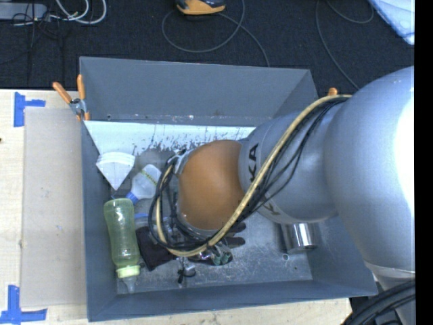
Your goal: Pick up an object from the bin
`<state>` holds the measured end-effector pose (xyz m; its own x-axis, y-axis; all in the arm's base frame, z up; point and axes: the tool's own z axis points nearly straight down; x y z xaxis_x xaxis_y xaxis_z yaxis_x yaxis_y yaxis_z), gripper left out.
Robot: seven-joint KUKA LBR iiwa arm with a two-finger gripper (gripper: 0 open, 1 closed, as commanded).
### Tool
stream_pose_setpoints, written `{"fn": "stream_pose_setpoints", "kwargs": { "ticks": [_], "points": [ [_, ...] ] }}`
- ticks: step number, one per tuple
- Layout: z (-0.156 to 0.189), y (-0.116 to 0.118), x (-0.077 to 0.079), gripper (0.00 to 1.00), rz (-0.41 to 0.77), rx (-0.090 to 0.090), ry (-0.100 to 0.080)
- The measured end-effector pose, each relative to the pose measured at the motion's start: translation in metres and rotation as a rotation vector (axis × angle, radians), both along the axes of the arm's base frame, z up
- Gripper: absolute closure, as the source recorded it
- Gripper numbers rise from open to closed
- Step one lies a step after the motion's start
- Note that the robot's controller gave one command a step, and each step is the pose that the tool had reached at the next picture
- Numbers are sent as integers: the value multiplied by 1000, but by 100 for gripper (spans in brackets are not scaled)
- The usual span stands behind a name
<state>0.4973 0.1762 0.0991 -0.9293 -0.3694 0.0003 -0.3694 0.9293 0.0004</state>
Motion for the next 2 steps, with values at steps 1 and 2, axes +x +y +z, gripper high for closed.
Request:
{"fn": "stream_pose_setpoints", "kwargs": {
  "ticks": [1, 2],
  "points": [
    [-29, 4, 42, 100, 282, 1, -2],
    [-29, 4, 42, 100, 281, 1, -2]
  ]
}}
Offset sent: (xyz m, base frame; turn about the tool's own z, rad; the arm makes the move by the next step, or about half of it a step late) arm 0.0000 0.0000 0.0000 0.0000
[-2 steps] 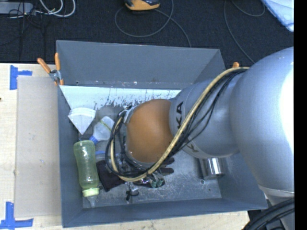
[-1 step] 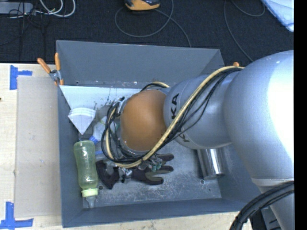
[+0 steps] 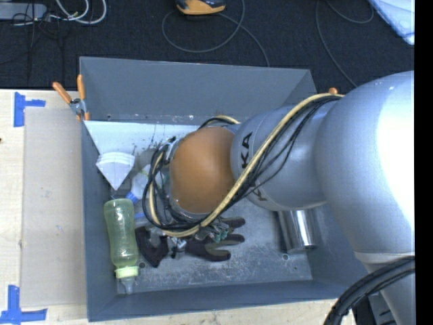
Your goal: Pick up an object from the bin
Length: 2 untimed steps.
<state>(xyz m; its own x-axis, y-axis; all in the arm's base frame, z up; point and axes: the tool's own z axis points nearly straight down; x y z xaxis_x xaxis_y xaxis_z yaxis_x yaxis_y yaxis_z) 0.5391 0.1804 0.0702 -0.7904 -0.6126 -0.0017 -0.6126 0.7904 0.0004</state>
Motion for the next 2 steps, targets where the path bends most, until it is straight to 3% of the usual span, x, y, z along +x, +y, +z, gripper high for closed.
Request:
{"fn": "stream_pose_setpoints", "kwargs": {
  "ticks": [1, 2],
  "points": [
    [40, 2, 1, 100, -9, -3, 9],
    [109, 4, -2, 100, -5, -1, 5]
  ]
}}
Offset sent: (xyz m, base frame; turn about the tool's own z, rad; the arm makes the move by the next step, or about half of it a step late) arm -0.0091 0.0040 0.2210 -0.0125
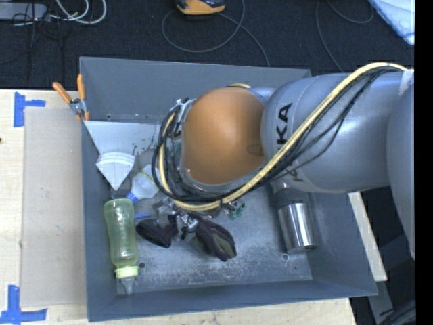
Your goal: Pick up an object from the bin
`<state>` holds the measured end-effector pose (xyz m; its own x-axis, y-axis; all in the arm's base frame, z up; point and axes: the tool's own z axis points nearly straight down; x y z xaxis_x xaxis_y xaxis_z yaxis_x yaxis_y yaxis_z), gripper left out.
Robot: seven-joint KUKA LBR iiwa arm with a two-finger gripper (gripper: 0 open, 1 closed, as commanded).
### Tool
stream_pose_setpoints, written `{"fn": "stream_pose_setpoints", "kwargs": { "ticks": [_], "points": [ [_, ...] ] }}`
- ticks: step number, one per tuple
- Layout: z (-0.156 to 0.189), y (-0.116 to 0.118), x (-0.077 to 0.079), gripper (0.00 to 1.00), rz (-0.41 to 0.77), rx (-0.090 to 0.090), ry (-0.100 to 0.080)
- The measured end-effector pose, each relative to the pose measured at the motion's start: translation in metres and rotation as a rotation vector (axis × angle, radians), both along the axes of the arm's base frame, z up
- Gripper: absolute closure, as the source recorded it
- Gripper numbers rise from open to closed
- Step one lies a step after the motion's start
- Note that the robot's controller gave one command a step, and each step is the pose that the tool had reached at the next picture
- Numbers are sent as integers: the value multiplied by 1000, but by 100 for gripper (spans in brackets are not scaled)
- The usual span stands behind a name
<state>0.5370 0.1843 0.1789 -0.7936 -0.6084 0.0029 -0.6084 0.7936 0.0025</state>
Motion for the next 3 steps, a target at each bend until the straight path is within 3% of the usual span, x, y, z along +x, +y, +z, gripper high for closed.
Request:
{"fn": "stream_pose_setpoints", "kwargs": {
  "ticks": [1, 2, 3],
  "points": [
    [-19, 16, 11, 100, -10, 4, -13],
    [-34, 23, 10, 100, -34, -4, 13],
    [36, 28, 8, 100, -48, 0, 0]
  ]
}}
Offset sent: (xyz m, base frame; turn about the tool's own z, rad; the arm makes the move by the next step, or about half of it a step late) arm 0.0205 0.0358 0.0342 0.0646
